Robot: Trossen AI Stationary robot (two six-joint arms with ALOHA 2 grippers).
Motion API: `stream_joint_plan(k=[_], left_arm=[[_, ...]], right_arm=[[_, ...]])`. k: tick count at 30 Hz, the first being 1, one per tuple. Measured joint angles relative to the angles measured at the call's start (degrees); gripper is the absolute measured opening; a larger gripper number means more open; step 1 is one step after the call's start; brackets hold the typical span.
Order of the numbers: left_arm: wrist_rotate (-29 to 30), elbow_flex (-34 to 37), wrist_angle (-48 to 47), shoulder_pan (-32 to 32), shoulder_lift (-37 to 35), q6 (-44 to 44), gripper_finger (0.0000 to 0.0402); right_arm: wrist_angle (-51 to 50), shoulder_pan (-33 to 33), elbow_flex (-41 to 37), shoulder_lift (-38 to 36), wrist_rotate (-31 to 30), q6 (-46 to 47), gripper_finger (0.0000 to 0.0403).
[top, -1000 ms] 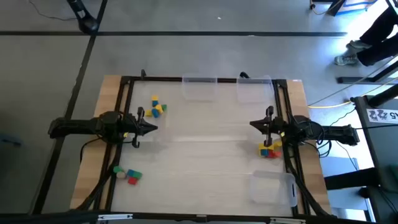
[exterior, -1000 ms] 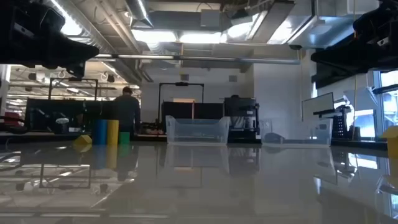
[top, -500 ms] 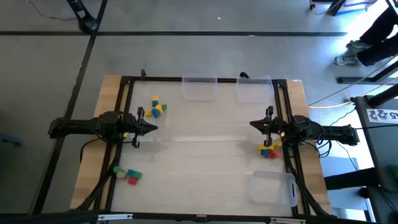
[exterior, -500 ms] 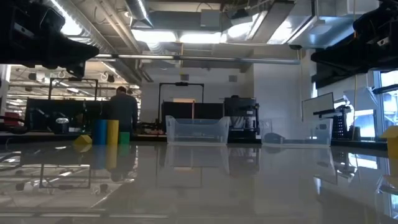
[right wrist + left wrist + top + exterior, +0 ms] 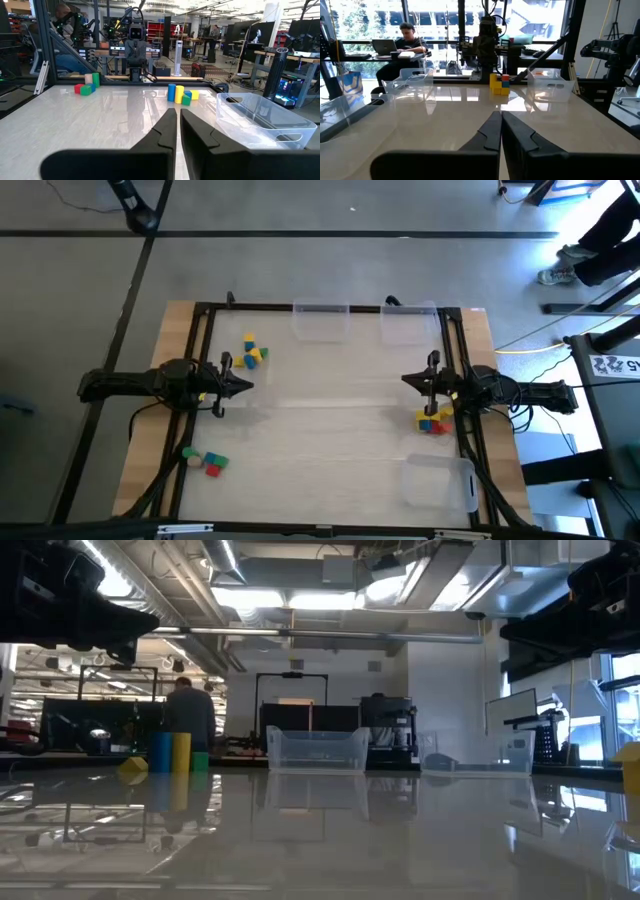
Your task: Sort blocks by size
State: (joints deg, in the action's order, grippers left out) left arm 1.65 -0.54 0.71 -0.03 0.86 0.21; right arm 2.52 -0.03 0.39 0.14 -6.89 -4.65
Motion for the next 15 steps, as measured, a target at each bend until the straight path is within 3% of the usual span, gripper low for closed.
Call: stream_joint_plan(k=[2, 7, 15], left_arm=[[0.0, 0.0, 0.0, 0.0, 0.0, 0.0, 0.0], [0.0, 0.0, 0.0, 0.0, 0.0, 2.3, 0.0], [0.0, 0.0, 2.7, 0.0, -0.1, 3.1, 0.0]], right_arm=[[0.0, 0.0, 0.0, 0.0, 0.0, -0.9, 0.0025], [0.5, 0.0, 0.0, 0.0, -2.7, -17.3, 0.0025], [0.5, 0.0, 0.0, 0.0, -2.8, -18.0, 0.0025]])
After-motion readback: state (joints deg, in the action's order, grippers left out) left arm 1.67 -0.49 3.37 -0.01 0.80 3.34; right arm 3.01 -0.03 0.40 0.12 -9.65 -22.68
